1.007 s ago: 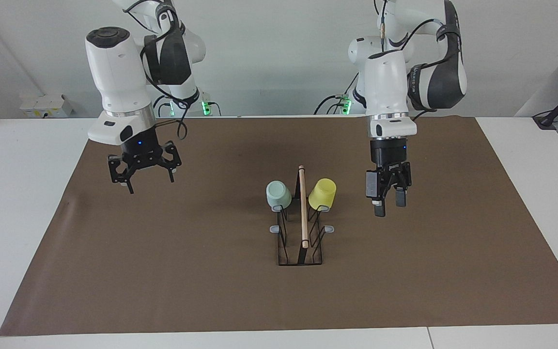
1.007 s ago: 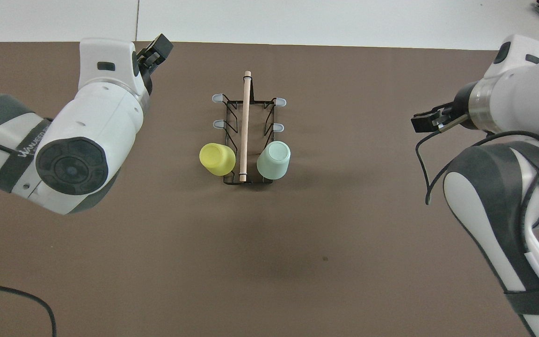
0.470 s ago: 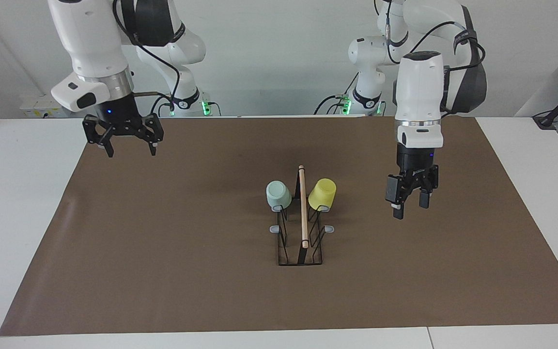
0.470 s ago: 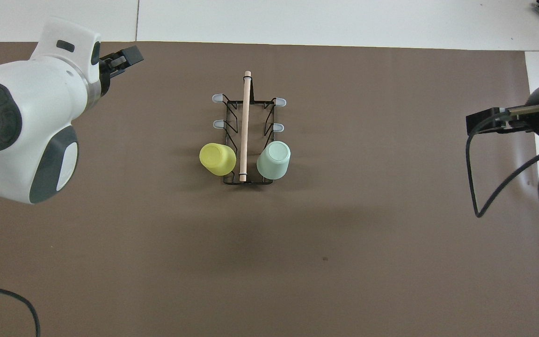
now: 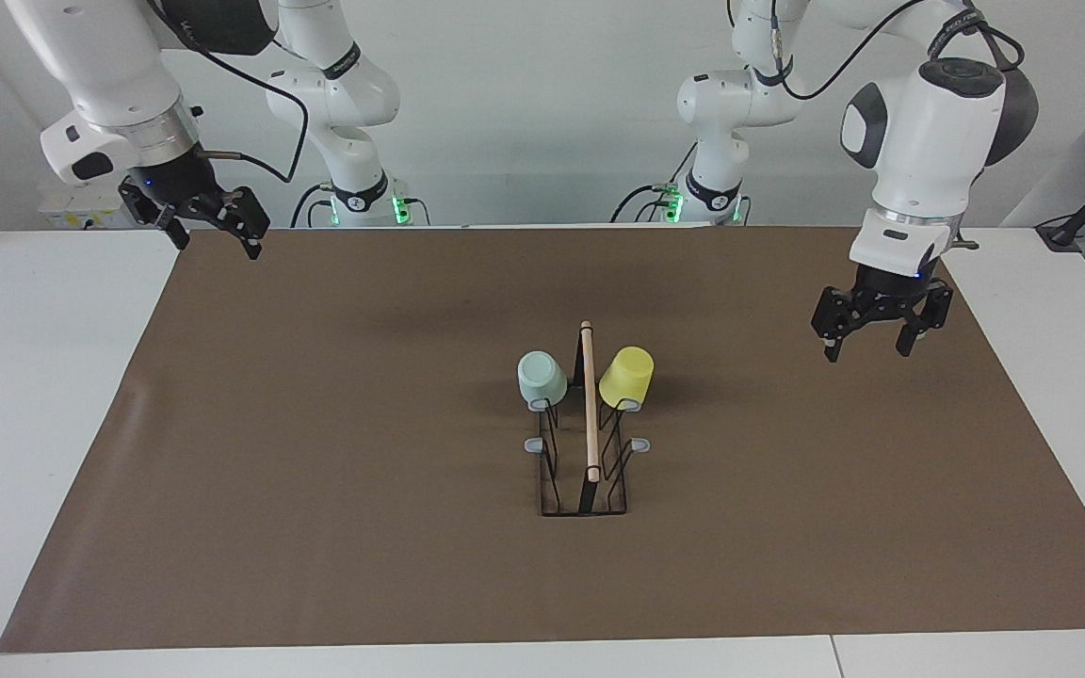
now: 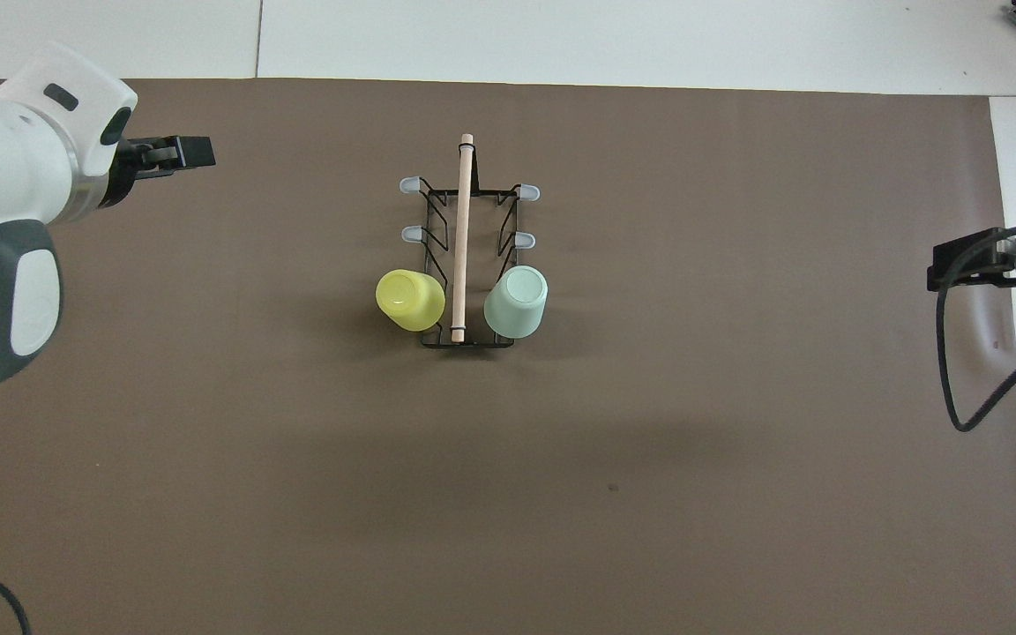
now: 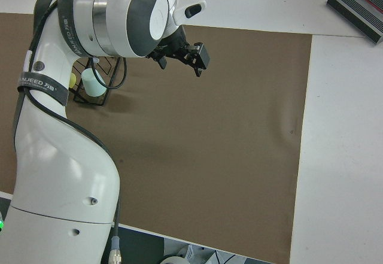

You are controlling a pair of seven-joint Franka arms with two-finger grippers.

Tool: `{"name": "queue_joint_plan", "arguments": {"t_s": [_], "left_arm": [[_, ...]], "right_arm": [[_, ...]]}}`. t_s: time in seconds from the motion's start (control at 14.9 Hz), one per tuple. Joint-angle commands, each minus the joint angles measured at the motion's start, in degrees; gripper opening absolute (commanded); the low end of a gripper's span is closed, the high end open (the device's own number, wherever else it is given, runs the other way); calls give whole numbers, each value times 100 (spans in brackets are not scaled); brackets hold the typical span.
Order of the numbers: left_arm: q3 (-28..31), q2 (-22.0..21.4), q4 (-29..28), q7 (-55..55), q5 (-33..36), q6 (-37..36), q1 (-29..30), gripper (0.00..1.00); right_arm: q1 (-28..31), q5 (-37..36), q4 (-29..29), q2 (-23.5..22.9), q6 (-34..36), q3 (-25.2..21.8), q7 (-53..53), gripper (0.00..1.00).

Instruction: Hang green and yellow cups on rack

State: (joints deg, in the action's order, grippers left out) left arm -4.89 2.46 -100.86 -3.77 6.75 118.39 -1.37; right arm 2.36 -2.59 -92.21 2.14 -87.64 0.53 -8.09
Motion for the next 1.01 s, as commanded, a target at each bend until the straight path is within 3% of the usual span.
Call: {"name": "queue_joint_plan", "arguments": {"t_s": [0.0,0.27,0.54,0.94], "left_arm": [[198,-324,-127,464,-209,-569,-57,100],[427,-369,-136,780,-463,-773,-66,100],[708,-369,39,1247,-745,-1290,-92,100],[911,-264,874,1318,-939,-2293,-215,100]], "right_arm": [[116,22,-227,199,-70,44,368,100],[37,22,-263,217,-69,-43,378,100],[-438,22,-298,234,-52,-570,378,100],[-367,119,-263,234,-96,-580,396,100]]}}
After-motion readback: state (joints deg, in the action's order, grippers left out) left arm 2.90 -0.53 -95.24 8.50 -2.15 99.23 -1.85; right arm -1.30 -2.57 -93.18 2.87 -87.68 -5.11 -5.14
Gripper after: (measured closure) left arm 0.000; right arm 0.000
